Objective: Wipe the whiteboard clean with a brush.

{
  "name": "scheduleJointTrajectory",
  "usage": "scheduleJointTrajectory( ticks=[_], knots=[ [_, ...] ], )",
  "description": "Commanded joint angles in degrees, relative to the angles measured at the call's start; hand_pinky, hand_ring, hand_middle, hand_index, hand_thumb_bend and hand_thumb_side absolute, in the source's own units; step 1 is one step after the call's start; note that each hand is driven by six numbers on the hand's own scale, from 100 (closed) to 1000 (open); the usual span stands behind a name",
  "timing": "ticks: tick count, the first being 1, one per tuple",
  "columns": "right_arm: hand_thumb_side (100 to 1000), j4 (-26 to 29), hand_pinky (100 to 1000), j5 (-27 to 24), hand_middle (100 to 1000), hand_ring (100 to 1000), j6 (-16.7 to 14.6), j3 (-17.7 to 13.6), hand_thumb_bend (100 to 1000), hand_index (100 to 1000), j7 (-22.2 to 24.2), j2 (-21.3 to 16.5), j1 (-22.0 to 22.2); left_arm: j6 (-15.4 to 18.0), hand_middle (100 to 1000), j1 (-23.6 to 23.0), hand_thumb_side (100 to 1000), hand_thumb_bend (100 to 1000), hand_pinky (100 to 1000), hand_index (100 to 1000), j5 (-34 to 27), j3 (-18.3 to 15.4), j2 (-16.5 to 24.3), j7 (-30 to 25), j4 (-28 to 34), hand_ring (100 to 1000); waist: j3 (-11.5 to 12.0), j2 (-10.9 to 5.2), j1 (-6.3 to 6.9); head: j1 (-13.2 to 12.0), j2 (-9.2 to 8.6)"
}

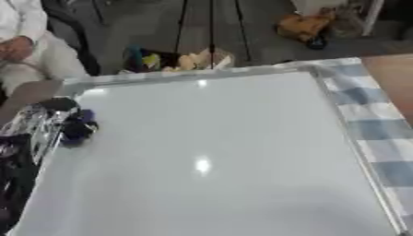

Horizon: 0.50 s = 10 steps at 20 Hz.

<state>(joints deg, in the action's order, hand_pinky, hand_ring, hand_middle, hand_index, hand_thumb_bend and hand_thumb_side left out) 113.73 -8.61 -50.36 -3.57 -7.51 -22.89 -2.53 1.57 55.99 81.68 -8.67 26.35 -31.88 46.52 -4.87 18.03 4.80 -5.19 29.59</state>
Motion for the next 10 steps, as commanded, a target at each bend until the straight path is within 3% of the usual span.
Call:
scheduleJointTrajectory(
  ticks=[1, 10],
  knots=[
    [950, 0.9, 831, 0.2, 585, 842, -0.2, -0.1, 100, 907, 0.0, -0.7, -0.4, 1.5, 307, 1.4, 690, 100, 731, 295, 0.3, 1.1, -0.3, -0.7, 1.9, 609, -0.1, -0.84, -0.29, -0.3, -0.73],
    [951, 0.9, 831, -0.3, 584, 842, 0.1, -0.2, 100, 908, 0.3, -0.8, -0.6, 4.9, 308, 2.1, 702, 100, 733, 296, 0.8, 2.8, -2.9, -2.3, 2.9, 611, -0.4, -0.87, -0.08, -0.6, -0.83]
  ],
)
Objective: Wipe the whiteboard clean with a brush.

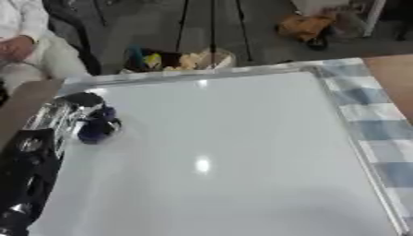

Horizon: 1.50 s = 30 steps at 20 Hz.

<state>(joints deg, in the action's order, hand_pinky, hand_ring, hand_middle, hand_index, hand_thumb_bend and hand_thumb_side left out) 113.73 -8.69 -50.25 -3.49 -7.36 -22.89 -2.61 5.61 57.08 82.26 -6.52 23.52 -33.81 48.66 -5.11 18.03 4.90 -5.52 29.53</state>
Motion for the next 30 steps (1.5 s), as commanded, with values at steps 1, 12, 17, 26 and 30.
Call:
scheduleJointTrajectory(
  ticks=[1, 12, 17, 26, 30],
  knots=[
    [950, 0.9, 831, -0.3, 584, 842, 0.1, -0.3, 100, 908, 0.2, -0.8, -0.5, 1.0, 308, 1.0, 702, 100, 733, 297, 0.4, 0.8, -0.2, -0.5, 0.7, 611, -0.2, -0.85, -0.16, -0.3, -0.79],
    [952, 0.9, 831, -0.8, 584, 842, 0.2, -0.4, 100, 908, 0.4, -0.9, -0.7, 2.1, 292, 1.3, 681, 100, 725, 290, 0.5, 1.3, -1.5, -0.9, 1.2, 591, -0.3, -0.86, -0.07, -0.5, -0.78],
    [953, 0.9, 831, -0.9, 583, 842, 0.3, -0.4, 100, 909, 0.5, -0.9, -0.7, 2.0, 281, 1.4, 658, 100, 718, 283, 0.2, 1.4, -1.6, -1.0, 1.5, 583, -0.3, -0.87, -0.08, -0.5, -0.8],
    [953, 0.9, 832, -1.0, 582, 842, 0.4, -0.3, 100, 908, 0.7, -0.8, -0.6, 1.1, 280, 1.2, 649, 100, 713, 268, -0.3, 1.0, -0.9, -0.5, 1.0, 576, 0.0, -0.93, -0.1, -0.4, -0.87],
    [954, 0.9, 832, -1.0, 582, 842, 0.3, -0.4, 100, 908, 0.8, -0.8, -0.6, 0.8, 279, 1.1, 605, 100, 712, 256, -0.4, 0.9, -0.7, -0.7, 0.8, 574, 0.0, -0.9, -0.17, -0.4, -0.98]
  ],
)
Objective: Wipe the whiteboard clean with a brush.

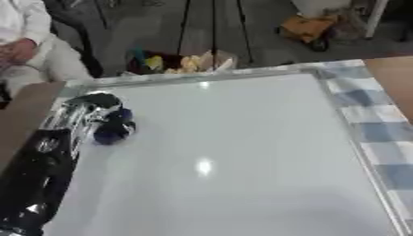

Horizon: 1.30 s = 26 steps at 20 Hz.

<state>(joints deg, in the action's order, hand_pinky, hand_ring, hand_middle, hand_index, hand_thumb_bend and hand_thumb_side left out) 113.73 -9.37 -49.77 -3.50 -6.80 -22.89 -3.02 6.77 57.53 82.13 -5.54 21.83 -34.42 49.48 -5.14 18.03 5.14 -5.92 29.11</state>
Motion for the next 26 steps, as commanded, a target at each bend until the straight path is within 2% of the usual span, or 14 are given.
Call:
scheduleJointTrajectory(
  ticks=[1, 9, 26],
  knots=[
    [954, 0.9, 832, -0.3, 582, 842, -0.2, -0.3, 100, 908, 0.2, -0.7, -0.2, -0.4, 278, 0.7, 595, 100, 712, 254, -0.3, -0.1, 1.0, -0.1, -0.1, 573, 0.0, -0.89, -0.42, 0.0, -0.58],
    [954, 0.9, 833, 0.0, 580, 843, -0.1, -0.2, 100, 909, 0.3, -0.6, -0.1, -1.8, 269, 0.4, 523, 100, 707, 240, -0.4, -0.9, 2.2, 0.4, -0.8, 565, 0.2, -0.83, -0.43, 0.0, -0.67],
    [953, 0.9, 832, 0.7, 580, 841, -0.8, 0.0, 100, 907, 0.0, -0.5, 0.2, -5.6, 248, -0.4, 518, 100, 709, 241, 0.7, -3.0, 6.1, 3.5, -4.5, 554, 0.7, -0.77, -0.68, 0.0, -0.73]
  ],
)
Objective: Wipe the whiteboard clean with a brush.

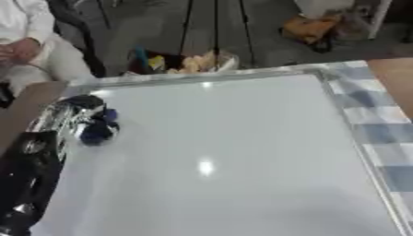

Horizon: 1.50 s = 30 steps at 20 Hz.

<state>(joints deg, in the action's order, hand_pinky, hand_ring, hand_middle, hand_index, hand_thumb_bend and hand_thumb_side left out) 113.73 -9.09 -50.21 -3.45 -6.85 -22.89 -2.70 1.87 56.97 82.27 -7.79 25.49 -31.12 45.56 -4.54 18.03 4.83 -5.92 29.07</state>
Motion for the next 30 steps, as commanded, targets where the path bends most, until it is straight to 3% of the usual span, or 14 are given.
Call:
scheduleJointTrajectory(
  ticks=[1, 16, 30],
  knots=[
    [953, 0.9, 832, 0.5, 580, 842, -0.4, -0.1, 100, 907, 0.0, -0.5, -0.1, -1.0, 248, 0.1, 517, 100, 709, 242, 0.7, -0.9, 2.7, 0.5, -0.8, 553, 0.2, -0.77, -0.39, 0.0, -0.71],
    [951, 0.9, 832, 0.7, 580, 841, -0.6, -0.1, 100, 907, -0.4, -0.4, 0.1, -3.8, 237, -0.2, 501, 100, 707, 243, 2.4, -2.2, 4.5, 3.2, -2.7, 542, 0.2, -0.87, -0.49, 0.0, -1.04],
    [950, 0.9, 831, 0.7, 579, 841, -0.5, -0.1, 100, 907, -0.5, -0.3, -0.1, -3.0, 228, 0.0, 510, 100, 691, 240, 0.8, -2.1, 3.8, 3.0, -2.4, 529, -0.2, -0.76, -0.48, 0.0, -1.25]
  ],
)
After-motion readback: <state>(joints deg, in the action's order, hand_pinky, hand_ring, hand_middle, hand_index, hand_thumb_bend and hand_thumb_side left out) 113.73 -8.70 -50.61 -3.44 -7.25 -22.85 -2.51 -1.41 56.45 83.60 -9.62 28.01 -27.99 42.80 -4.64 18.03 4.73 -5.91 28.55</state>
